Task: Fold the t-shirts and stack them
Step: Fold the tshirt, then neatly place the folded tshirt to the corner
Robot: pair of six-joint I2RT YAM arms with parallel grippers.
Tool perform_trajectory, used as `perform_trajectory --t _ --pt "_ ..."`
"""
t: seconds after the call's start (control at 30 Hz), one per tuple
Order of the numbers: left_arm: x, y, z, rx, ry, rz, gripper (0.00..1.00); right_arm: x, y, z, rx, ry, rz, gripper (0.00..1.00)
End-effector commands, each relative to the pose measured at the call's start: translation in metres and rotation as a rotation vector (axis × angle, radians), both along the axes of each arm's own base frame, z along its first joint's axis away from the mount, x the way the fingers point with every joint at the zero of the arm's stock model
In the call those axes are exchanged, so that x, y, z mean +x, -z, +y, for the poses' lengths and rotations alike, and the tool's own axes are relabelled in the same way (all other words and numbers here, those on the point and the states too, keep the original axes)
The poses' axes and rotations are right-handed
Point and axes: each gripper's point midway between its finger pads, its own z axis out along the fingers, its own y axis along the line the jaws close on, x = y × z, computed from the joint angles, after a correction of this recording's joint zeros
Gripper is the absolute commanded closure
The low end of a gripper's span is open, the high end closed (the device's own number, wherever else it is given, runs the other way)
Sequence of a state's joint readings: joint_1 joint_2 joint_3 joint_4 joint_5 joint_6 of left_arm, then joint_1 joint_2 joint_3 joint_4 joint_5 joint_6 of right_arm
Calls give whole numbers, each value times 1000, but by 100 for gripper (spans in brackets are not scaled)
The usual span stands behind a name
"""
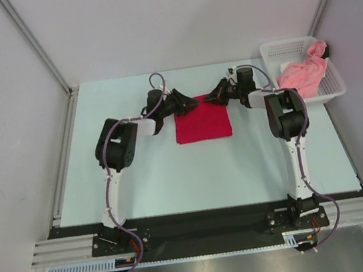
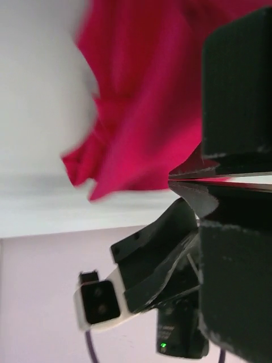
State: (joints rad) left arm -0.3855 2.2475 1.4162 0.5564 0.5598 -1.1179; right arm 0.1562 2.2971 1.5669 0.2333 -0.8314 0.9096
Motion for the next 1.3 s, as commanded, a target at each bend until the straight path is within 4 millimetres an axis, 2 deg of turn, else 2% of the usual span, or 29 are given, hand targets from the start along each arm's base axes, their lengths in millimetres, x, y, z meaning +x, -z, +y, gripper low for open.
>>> perform_trajectory --t 0.0,0.03,0.07,0.1,0.2,0.27,0.3,0.4,0.43,0.47,0.53,0.57,0.63,0.67,0.73,0.77,0.83,0.87,0.9,0.93,0.97,1.0,1.03,1.07,1.1,1.13,1.17,1.2,1.27 --pt "35 1 3 -130 -55 -18 64 49 -7 -7 112 73 -69 93" --pt "48 -3 3 -124 -67 -27 64 57 -2 -8 105 89 -61 93" --pt "53 12 5 -105 -76 9 64 61 20 -10 96 100 -20 93" --pt "59 33 8 -96 -93 45 65 71 15 -13 103 116 -32 93" --pt "80 50 28 -90 -180 79 66 84 32 -22 111 174 15 93" --pt "89 53 40 -86 -210 92 64 91 33 -26 111 198 29 92" --pt "92 57 43 -85 -211 101 64 92 45 -29 97 216 87 92" --pt "98 44 47 -72 -179 92 64 98 33 -35 98 222 95 92" --pt "103 29 49 -65 -175 65 64 98 33 -36 81 225 105 91" --pt "102 37 52 -4 -165 80 62 104 25 -38 70 230 98 91" --pt "112 25 59 20 -163 66 62 104 27 -36 88 206 143 92" --pt "111 21 60 7 -151 72 63 108 12 -36 88 195 100 92" --pt "116 2 64 -6 -149 42 63 107 5 -40 34 199 106 92" --pt "115 -4 67 33 -135 27 62 108 -11 -42 15 189 65 91" --pt "116 -23 71 81 -119 -19 59 107 -26 -47 12 173 34 92" --pt "111 -38 73 110 -97 -55 58 103 -43 -50 3 169 20 92" --pt "101 -49 76 134 -78 -82 55 96 -55 -57 -28 160 -5 91" --pt "94 -64 78 166 -64 -122 51 90 -72 -60 -46 152 -36 90" --pt "88 -71 80 183 -51 -137 50 79 -59 -59 -48 143 4 90" --pt "79 -64 82 216 -34 -136 49 72 -62 -57 -34 131 4 89" --pt "72 -64 83 223 -24 -139 49 67 -75 -53 -13 122 -35 89" --pt "62 -86 85 223 -18 -176 49 60 -70 -49 -6 110 -22 89" --pt "48 -66 88 249 -6 -139 49 50 -50 -48 -8 109 28 88" --pt "38 -67 90 256 0 -135 49 48 -46 -45 1 105 25 88" --pt "26 -83 92 253 1 -159 49 48 -39 -43 9 99 25 88" --pt "9 -62 94 270 11 -117 48 47 -28 -41 4 95 44 88" --pt "1 -62 96 274 8 -115 46 48 -22 -39 -2 92 44 88" --pt "-7 -59 98 283 4 -103 45 50 -4 -40 -17 90 52 87" --pt "-30 -56 103 302 8 -95 42 58 4 -43 -39 97 38 84"
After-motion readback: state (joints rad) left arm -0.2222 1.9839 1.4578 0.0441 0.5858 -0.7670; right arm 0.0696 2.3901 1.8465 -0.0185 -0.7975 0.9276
